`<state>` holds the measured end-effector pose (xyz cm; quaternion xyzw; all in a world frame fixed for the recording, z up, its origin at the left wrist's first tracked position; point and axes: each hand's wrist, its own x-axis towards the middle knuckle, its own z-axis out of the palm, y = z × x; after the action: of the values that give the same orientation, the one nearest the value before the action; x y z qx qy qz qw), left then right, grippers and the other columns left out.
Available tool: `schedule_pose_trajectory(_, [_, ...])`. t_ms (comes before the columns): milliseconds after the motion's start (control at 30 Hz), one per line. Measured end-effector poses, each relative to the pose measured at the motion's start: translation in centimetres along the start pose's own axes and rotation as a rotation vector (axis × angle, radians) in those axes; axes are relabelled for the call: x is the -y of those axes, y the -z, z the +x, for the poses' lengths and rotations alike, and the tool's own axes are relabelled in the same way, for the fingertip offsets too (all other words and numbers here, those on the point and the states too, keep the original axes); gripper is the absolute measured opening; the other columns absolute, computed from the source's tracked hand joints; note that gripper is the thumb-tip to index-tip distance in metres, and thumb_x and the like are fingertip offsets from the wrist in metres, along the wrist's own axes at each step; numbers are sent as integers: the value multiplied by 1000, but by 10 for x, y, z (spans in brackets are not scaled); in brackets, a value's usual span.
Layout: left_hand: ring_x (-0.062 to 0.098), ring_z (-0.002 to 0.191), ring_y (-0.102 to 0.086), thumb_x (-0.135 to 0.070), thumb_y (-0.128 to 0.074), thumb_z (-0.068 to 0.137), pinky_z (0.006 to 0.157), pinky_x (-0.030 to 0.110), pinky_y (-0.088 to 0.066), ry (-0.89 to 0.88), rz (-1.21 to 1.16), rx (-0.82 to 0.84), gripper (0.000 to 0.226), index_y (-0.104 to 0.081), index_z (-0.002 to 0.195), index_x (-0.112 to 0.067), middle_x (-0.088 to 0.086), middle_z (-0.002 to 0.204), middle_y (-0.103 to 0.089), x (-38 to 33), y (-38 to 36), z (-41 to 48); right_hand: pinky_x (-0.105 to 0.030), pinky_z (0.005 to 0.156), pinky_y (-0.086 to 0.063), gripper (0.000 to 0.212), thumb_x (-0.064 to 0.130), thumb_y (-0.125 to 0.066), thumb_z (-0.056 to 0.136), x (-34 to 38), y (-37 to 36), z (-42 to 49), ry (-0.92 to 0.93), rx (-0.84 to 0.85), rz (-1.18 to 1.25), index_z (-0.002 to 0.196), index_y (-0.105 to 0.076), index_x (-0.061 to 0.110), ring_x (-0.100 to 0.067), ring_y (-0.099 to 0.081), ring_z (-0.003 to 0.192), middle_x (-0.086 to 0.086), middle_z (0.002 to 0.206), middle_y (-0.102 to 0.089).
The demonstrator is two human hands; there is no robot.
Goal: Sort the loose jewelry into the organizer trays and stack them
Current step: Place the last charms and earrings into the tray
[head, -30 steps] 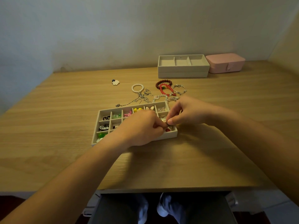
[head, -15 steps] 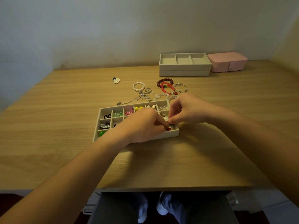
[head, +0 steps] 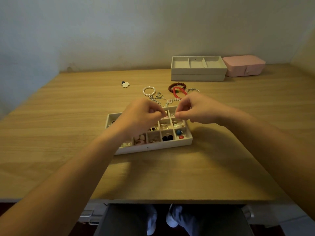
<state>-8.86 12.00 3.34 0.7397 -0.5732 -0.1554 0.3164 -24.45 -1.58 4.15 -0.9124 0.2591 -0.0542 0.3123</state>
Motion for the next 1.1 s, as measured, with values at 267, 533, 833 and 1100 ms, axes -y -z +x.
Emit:
schedule_pose_trajectory(267, [8, 88, -63, -24, -60, 95, 67, 26, -48, 217, 34, -193, 17, -77, 99, -22, -11, 89, -68, 49, 37, 52, -24, 66, -49, 9, 23, -66, 96, 34, -6, 75, 25, -162, 137, 88, -70, 21, -12, -63, 81, 1, 86, -68])
schedule_pose_trajectory(533, [22, 101, -63, -23, -71, 88, 94, 39, -54, 467, 147, -246, 29, -62, 116, -23, 1, 112, -67, 130, 58, 117, -39, 94, -54, 29, 2, -47, 100, 55, -14, 170, -57, -157, 98, 111, -73, 9, -23, -60, 104, -2, 101, -63])
schedule_pose_trajectory(833, [31, 132, -49, -30, -49, 101, 105, 42, -45, 340, 434, -127, 42, -53, 142, -31, 6, 147, -51, 167, 61, 182, -41, 95, -54, 32, 10, -45, 95, 40, -25, 234, -109, -159, -25, 110, -74, 10, -29, -63, 106, -11, 112, -70])
schedule_pose_trajectory(1100, [18, 79, -64, -25, -77, 87, 67, 30, -53, 257, 135, -222, 13, -68, 95, -20, -1, 90, -69, 156, 62, 168, -39, 89, -56, 22, 13, -56, 94, 24, -15, 224, -81, -211, 28, 105, -76, 13, -22, -64, 99, -2, 100, -71])
